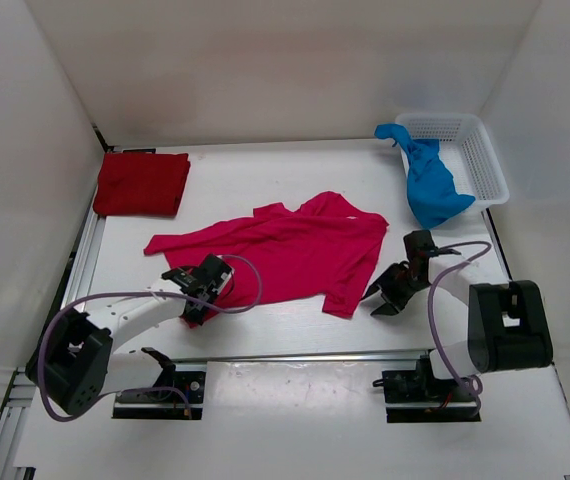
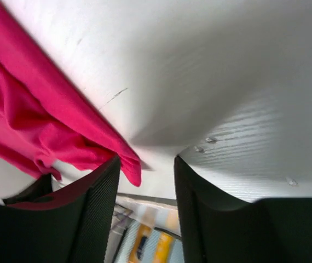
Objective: Fold and stack the t-shirts
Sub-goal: Flatten out the tshirt
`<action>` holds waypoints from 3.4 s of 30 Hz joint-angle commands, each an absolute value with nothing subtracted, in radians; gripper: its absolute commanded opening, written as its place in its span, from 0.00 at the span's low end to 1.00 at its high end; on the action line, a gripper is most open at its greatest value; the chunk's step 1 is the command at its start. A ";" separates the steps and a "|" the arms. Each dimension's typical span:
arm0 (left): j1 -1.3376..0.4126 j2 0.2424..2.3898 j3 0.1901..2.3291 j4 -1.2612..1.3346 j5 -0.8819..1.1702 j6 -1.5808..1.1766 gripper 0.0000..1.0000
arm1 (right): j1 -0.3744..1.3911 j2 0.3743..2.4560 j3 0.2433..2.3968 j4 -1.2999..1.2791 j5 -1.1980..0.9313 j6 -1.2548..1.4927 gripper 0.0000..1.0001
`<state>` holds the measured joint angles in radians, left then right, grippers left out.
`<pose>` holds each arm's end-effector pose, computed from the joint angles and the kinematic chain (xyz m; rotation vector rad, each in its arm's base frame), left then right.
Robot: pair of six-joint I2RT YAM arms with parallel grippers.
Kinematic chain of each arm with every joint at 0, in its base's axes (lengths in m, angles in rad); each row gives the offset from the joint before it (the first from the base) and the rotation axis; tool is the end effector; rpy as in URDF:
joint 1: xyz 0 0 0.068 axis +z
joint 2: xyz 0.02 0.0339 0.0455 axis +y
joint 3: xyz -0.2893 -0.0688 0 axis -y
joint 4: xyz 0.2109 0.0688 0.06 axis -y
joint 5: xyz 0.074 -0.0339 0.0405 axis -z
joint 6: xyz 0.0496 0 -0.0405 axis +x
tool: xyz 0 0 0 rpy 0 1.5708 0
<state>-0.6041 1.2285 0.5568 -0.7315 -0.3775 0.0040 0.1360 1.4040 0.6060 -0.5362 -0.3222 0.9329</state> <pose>0.1300 -0.0675 0.1833 0.8061 2.7212 0.4474 0.1866 0.0414 0.1720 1.1262 2.8268 0.6096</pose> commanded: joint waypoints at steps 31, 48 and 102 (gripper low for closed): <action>-0.413 1.382 1.030 -0.690 -0.288 0.000 0.10 | 0.054 1.727 1.108 -0.446 -0.408 1.066 0.00; -0.239 1.764 2.134 -0.692 -0.282 0.000 0.10 | 0.023 1.369 1.601 -0.612 -0.119 0.822 0.00; -0.167 1.341 0.787 -0.701 -0.337 0.000 0.10 | -0.029 1.117 0.796 -0.634 0.218 1.120 0.82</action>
<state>-0.1711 1.3529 0.8021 -0.7025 -0.3531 0.0010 -0.0223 1.1301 0.7166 -0.6819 0.1825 1.1427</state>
